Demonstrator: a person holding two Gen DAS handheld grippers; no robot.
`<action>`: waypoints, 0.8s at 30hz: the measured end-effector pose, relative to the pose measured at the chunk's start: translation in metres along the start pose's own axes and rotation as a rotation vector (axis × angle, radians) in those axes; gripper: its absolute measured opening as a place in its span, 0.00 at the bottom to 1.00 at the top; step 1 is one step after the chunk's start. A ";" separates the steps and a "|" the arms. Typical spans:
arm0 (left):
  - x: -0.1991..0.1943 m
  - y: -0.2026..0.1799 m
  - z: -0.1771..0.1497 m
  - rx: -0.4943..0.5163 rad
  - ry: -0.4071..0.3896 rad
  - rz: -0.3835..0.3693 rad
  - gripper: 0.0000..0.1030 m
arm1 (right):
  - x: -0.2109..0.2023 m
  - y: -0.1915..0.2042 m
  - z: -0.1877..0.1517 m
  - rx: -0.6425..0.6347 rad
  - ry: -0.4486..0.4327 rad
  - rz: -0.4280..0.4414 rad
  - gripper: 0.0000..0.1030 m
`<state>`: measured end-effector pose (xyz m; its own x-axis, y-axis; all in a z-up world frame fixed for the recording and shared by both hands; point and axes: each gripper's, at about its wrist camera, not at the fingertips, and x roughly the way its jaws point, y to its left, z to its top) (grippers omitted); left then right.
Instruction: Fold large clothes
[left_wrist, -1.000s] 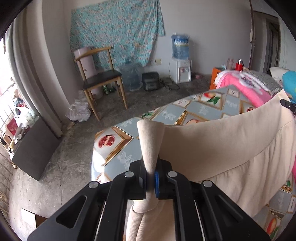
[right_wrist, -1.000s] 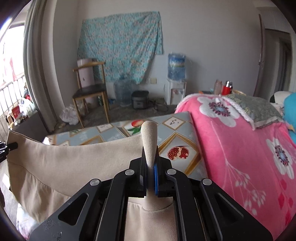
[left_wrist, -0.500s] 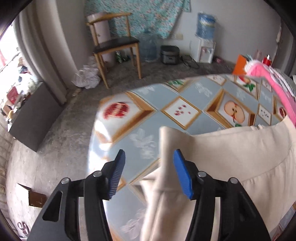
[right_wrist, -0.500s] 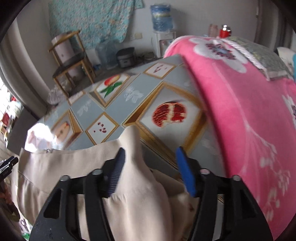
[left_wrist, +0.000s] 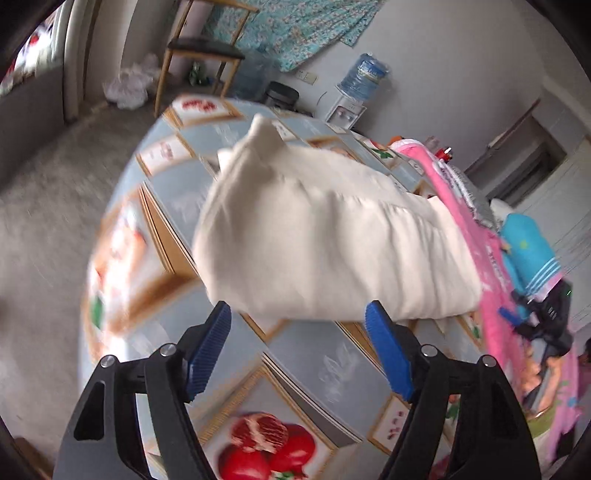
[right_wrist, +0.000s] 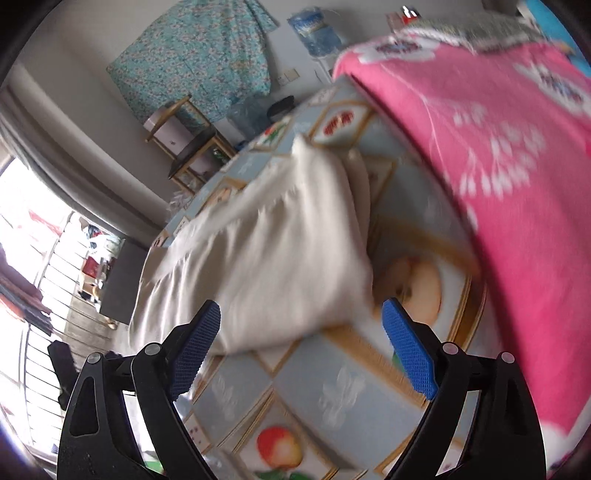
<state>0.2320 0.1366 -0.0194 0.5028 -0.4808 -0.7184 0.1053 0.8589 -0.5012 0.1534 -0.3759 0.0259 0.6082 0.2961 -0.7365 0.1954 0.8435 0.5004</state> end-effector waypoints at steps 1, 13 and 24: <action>0.009 0.003 -0.003 -0.059 0.015 -0.030 0.72 | 0.003 -0.004 -0.006 0.023 0.015 0.012 0.84; 0.055 0.051 -0.003 -0.591 0.006 -0.238 0.72 | 0.067 -0.046 -0.004 0.436 0.060 0.182 0.76; 0.043 0.046 -0.007 -0.753 -0.139 -0.024 0.36 | 0.077 -0.033 0.001 0.573 -0.121 0.071 0.64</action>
<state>0.2526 0.1543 -0.0763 0.6161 -0.4289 -0.6607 -0.4702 0.4726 -0.7453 0.1947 -0.3816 -0.0468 0.7115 0.2613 -0.6523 0.5156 0.4366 0.7372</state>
